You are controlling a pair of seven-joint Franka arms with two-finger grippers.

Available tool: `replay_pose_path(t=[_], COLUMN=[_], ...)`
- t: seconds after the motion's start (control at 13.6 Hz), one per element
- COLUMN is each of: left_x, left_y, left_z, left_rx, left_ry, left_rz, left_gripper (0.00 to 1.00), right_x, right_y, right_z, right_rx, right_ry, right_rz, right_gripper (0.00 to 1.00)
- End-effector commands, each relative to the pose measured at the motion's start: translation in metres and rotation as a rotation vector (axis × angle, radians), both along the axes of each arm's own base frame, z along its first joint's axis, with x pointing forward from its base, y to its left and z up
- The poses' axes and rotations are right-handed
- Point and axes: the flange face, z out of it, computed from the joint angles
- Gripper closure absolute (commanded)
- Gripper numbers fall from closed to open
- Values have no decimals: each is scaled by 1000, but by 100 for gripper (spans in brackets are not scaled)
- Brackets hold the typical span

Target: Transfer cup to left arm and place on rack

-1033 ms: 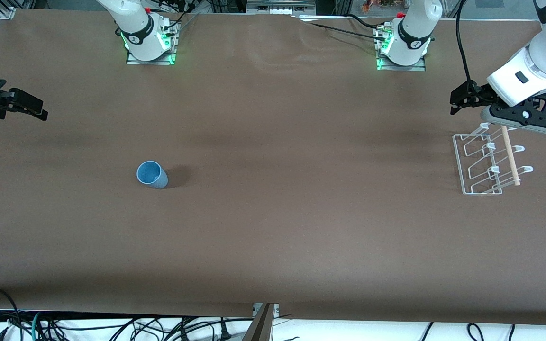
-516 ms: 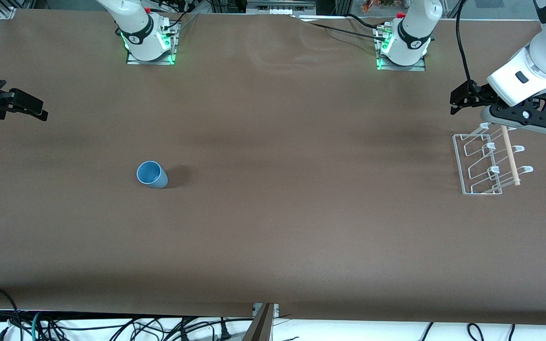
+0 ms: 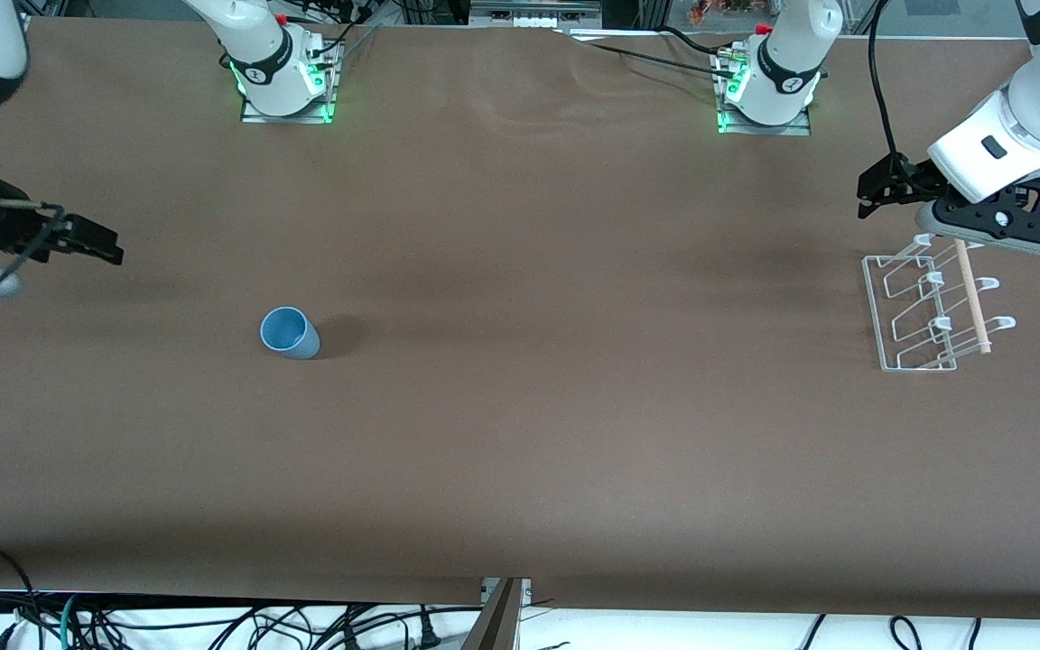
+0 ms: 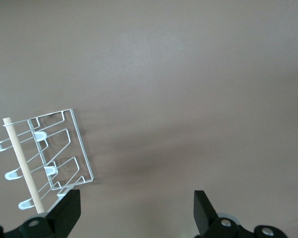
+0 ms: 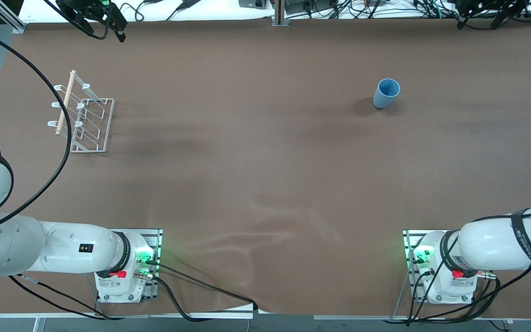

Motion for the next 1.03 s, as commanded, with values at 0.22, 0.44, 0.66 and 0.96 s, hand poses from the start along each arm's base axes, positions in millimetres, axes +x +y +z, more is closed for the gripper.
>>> replay_pose_path(t=[0.22, 0.44, 0.66, 0.96], left_x=[-1, -1, -1, -1], left_y=[1, 2, 1, 1], left_z=[7, 7, 7, 7], left_rx=[25, 26, 24, 26], left_ry=[-4, -3, -3, -3], left_rz=[-7, -5, -5, -7], left_gripper=[0, 0, 0, 0], right_x=[30, 23, 19, 13], right_y=[11, 17, 27, 53], right_z=[-103, -160, -198, -213], right_rx=[-9, -8, -3, 8], right_ry=[37, 18, -15, 0], right_rz=[21, 29, 18, -51], right_gripper=[0, 0, 0, 0])
